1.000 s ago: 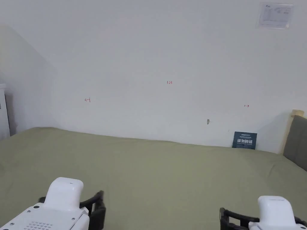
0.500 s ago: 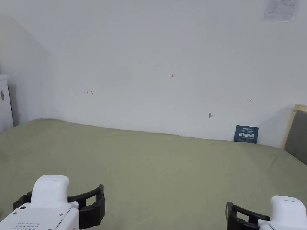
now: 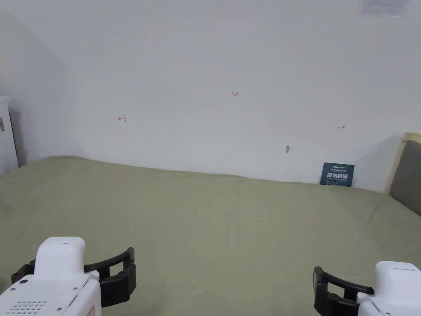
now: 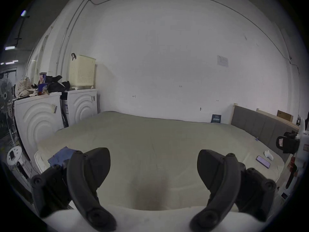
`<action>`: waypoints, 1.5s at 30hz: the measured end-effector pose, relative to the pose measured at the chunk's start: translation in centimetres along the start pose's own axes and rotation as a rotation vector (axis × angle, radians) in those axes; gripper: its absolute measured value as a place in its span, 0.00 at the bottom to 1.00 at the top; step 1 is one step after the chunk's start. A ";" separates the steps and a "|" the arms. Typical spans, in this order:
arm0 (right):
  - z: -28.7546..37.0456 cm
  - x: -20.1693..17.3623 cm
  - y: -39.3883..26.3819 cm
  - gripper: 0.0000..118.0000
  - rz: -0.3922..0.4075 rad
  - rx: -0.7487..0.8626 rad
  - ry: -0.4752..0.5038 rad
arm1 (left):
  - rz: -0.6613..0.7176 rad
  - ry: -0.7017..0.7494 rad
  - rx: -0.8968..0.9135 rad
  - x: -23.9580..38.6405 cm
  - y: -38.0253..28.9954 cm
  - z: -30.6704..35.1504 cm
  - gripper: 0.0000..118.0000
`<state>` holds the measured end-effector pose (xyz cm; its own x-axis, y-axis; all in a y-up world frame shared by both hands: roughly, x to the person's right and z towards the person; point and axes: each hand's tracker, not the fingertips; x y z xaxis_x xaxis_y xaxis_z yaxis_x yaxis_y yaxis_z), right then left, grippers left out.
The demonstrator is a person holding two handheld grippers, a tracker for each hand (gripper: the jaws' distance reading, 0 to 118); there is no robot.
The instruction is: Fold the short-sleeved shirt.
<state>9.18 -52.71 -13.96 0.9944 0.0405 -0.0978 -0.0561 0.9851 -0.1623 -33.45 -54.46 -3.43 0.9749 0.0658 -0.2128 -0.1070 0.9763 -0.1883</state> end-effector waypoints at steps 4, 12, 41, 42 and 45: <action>-0.5 0.3 -0.1 1.00 -0.035 -0.077 0.079 | 0.005 -0.008 -0.007 -0.2 -0.3 -0.1 0.93; -0.5 0.8 -0.7 1.00 -0.203 -0.058 0.052 | 0.010 -0.016 -0.023 -0.5 -0.1 0.0 0.93; -2.8 3.5 0.4 1.00 -0.577 -0.187 0.327 | 0.052 -0.042 -0.024 -0.7 0.2 -0.3 0.93; -2.8 3.5 0.7 1.00 -0.558 -0.184 0.315 | 0.044 -0.036 -0.027 -0.8 0.3 -0.4 0.93; -2.6 2.9 1.9 1.00 -0.410 -0.157 0.181 | 0.045 -0.023 -0.041 -1.1 0.6 -0.7 0.93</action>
<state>11.70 -51.17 -17.12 0.9067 -0.3895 -0.1617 0.3107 0.8763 -0.3683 -34.68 -54.05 -3.99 0.9731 0.1142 -0.1999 -0.1578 0.9631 -0.2182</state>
